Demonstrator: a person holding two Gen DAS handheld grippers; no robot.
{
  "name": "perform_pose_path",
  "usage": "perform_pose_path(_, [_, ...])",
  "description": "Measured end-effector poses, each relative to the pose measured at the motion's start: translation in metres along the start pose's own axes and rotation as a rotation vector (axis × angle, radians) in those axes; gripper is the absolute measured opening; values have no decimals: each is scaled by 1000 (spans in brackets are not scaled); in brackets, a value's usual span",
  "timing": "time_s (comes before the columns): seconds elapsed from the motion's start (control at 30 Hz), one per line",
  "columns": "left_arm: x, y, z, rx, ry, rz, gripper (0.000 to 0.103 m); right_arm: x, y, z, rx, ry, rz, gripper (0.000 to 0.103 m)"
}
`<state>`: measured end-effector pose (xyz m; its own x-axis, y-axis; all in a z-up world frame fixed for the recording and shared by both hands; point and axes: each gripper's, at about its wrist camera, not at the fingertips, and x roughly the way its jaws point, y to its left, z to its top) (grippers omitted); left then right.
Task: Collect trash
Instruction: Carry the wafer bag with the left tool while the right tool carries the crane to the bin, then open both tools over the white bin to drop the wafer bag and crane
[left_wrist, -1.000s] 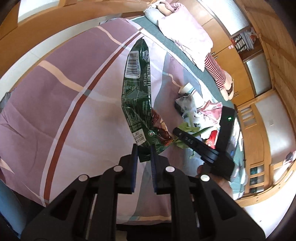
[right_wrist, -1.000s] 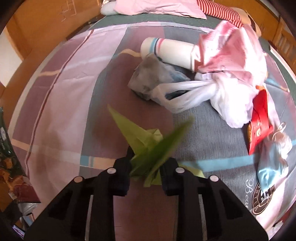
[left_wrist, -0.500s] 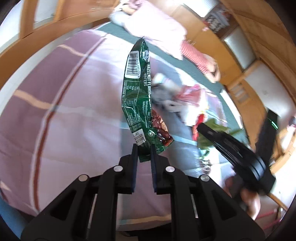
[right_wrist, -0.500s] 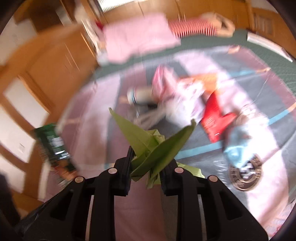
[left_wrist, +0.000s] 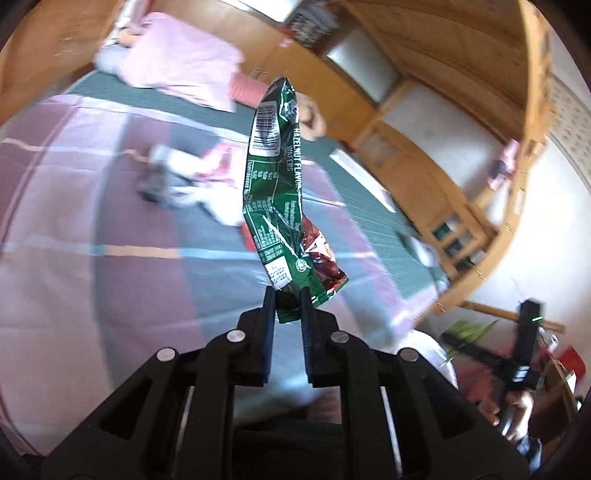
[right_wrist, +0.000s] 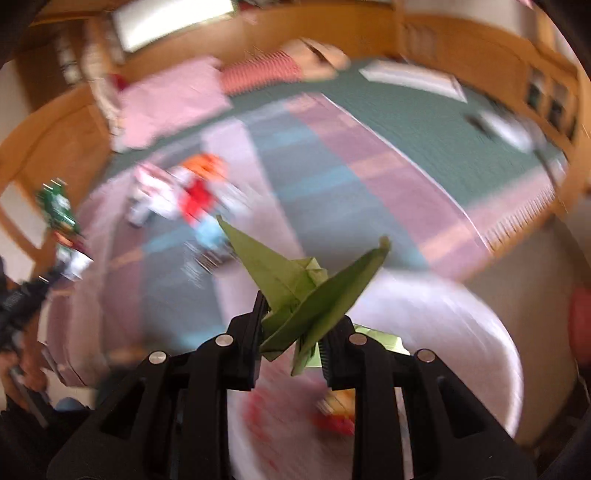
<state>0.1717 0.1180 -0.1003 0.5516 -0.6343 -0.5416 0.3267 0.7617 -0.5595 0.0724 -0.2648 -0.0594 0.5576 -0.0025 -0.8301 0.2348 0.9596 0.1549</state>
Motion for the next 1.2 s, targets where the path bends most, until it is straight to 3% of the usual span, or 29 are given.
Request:
perform_pose_path(0.07, [5,-24,-11,8,17,-56,14,6,-32,-22,55,86,-28,34])
perform_pose_path(0.13, [15,-52,-25,22,57,-142,14,13,-57,-40,140,155,-8,51])
perform_pose_path(0.2, [27,-80,-40,64,109,-212,14,8,-77,-46,229,157,42,57])
perform_pose_path(0.43, [88,-182,-116,278,378,-368,15,-51,-120,-35,392,-112,42,67])
perform_pose_path(0.47, [96,-188,-126,301,411,-380,16,-57,-124,-34,396,-132,39,68])
perform_pose_path(0.53, [110,-201,-144,352,475,-383,29,-60,-127,-31,398,-144,46,69])
perform_pose_path(0.57, [114,-205,-151,372,493,-352,50,-61,-129,-30,402,-148,53,70])
perform_pose_path(0.6, [116,-207,-152,385,496,-326,63,-61,-129,-30,403,-150,54,70])
perform_pose_path(0.73, [98,-204,-132,420,384,-255,74,-61,-124,-28,372,-157,36,70])
perform_pose_path(0.9, [65,-183,-88,494,165,0,85,-52,-95,-12,298,-152,39,70])
perform_pose_path(1.03, [43,-151,-48,535,46,186,92,-32,-52,10,233,-129,73,71])
perform_pose_path(1.2, [38,-85,-8,517,46,389,93,-1,29,40,160,-68,174,75])
